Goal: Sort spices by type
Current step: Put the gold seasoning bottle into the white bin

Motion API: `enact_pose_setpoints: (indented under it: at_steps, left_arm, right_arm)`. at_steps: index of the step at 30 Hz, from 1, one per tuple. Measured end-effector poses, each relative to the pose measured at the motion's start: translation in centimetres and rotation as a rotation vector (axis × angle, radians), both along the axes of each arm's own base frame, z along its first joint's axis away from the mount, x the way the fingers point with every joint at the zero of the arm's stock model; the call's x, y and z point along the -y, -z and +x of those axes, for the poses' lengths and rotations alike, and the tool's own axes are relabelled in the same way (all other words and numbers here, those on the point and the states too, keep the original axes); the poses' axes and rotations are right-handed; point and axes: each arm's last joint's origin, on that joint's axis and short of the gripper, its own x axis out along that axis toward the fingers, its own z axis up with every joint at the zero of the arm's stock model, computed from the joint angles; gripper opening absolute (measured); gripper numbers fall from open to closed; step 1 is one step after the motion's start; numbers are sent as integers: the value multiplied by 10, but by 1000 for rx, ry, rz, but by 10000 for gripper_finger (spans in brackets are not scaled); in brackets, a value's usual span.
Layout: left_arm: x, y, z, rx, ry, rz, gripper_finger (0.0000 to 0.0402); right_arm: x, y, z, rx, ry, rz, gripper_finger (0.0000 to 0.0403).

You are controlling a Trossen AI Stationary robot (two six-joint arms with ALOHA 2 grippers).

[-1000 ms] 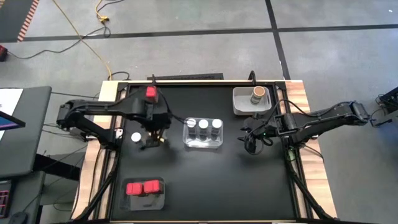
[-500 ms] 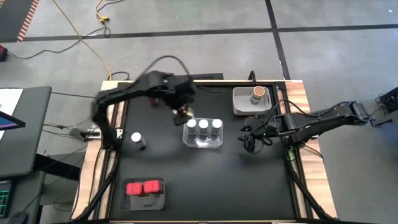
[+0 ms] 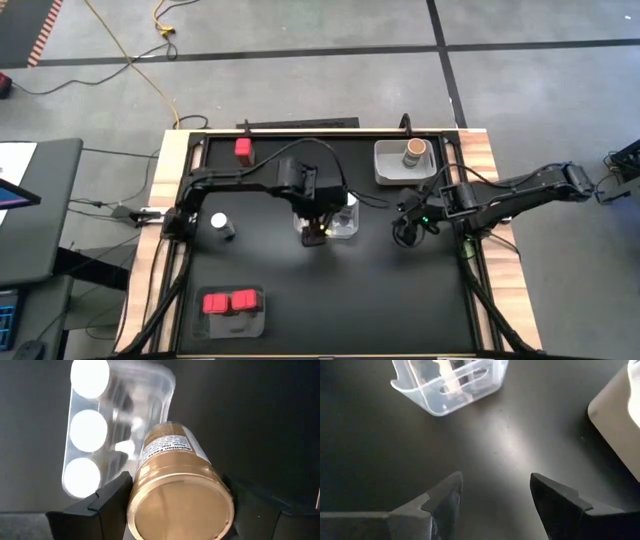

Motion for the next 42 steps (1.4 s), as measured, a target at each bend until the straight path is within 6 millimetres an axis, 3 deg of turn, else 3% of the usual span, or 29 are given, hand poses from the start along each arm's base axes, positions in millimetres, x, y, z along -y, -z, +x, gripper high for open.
enact_pose_setpoints:
  at_steps: [5, 10, 20, 23, 29, 33, 42]
  left_arm:
    - [10, 3, -3, -38, -41, -16, 273]
    - [11, -1, 3, 41, -81, -38, 273]
    - [30, -2, 7, 83, -101, -99, 274]
    - [42, 9, 12, 53, -101, -103, 274]
    - [68, 66, 39, -90, -46, -76, 274]
    - [70, 100, 52, -166, -68, -62, 274]
    - [69, 113, 58, -197, -174, -119, 286]
  right_arm:
    - [3, 0, 0, -4, 12, -5, 262]
    - [3, 0, 0, -6, 29, 1, 261]
    - [-1, 7, -13, -101, 221, 157, 260]
    - [-4, 7, -13, -96, 243, 183, 260]
    - [-9, 6, -11, -68, 231, 202, 260]
    - [-10, 5, -11, -67, 218, 198, 260]
    - [-10, 6, -11, -79, 161, 166, 260]
